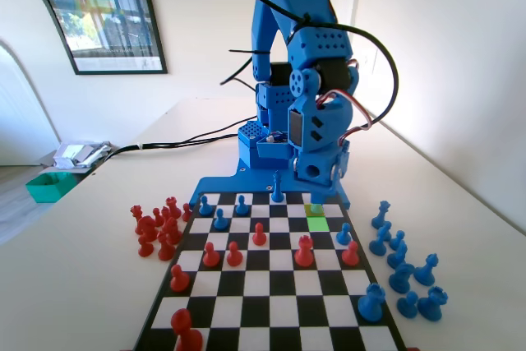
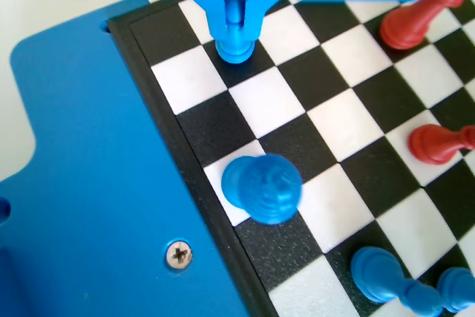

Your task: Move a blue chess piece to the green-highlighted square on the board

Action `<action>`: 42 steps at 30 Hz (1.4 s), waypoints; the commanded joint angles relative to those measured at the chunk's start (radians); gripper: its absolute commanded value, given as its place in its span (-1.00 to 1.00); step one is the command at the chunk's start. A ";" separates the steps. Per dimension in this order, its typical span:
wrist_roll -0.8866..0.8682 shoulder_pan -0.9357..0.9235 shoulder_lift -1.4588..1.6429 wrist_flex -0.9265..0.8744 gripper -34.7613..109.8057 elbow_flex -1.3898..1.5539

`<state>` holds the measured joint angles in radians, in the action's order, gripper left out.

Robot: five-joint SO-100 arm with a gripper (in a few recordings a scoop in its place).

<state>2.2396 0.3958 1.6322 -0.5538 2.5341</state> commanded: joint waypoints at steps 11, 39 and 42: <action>-0.040 -0.023 0.067 -0.158 -0.51 -0.126; -0.083 -0.069 -0.020 -0.092 -0.51 -0.179; -0.078 -0.069 -0.031 -0.063 -0.51 -0.161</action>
<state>2.1491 0.3114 1.5877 -0.6320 2.3639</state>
